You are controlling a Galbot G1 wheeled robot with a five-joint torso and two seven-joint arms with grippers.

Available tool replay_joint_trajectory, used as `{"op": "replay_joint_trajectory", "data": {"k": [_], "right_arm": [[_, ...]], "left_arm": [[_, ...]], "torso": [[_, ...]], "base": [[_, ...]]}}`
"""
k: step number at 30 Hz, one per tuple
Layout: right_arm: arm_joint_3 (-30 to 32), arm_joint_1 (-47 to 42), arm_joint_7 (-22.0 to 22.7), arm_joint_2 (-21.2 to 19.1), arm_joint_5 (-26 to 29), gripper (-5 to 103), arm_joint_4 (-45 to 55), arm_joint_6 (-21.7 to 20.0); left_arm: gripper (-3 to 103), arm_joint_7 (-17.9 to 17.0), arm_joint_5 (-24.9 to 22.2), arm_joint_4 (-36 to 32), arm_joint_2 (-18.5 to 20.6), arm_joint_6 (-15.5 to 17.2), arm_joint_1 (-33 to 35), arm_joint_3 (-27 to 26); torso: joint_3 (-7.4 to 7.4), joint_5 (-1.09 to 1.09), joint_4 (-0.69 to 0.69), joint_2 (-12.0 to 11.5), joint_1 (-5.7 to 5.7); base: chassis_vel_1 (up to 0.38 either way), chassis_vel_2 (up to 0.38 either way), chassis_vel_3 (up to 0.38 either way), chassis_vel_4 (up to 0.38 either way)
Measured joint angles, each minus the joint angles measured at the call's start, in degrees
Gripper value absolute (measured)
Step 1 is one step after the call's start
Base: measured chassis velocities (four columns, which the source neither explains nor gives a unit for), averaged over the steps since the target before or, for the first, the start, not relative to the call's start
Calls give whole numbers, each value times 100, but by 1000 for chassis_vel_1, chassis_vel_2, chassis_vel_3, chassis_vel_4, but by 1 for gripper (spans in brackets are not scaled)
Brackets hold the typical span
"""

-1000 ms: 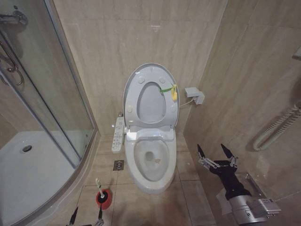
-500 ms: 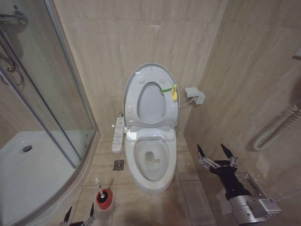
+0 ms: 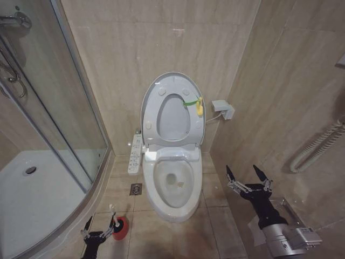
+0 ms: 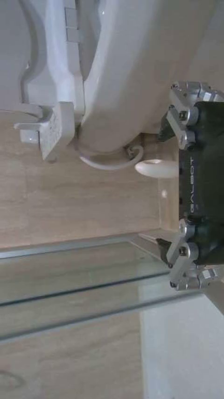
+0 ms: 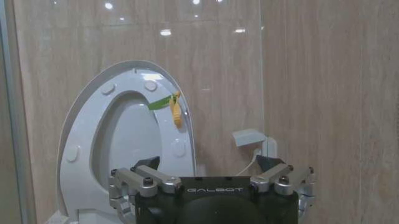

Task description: Open the toilet lid, clean the toilet bowl with a toilet brush, close the toilet lid, and flush.

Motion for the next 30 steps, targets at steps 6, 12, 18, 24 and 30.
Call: {"op": "replay_joint_trajectory", "data": {"k": [6, 12, 18, 24, 30], "right_arm": [[0, 0, 0, 0, 0, 100, 0, 0], [0, 0, 0, 0, 0, 100, 0, 0], [0, 0, 0, 0, 0, 100, 0, 0], [0, 0, 0, 0, 0, 100, 0, 0], [0, 0, 0, 0, 0, 100, 0, 0]], "left_arm": [[100, 37, -10, 138, 101, 116, -233, 54], [100, 109, -13, 410, 215, 126, -443, 130], [100, 233, -14, 850, 328, 95, -711, 217], [100, 374, -16, 1138, 348, 34, -895, 271], [100, 514, -22, 1414, 310, -51, -1110, 351]], "torso": [[0, 0, 1, 0, 0], [0, 0, 1, 0, 0], [0, 1, 0, 0, 0], [0, 1, 1, 0, 0], [0, 1, 0, 0, 0]], "base": [[0, 0, 0, 0], [0, 0, 0, 0], [0, 0, 0, 0], [0, 0, 0, 0], [0, 0, 0, 0]]}}
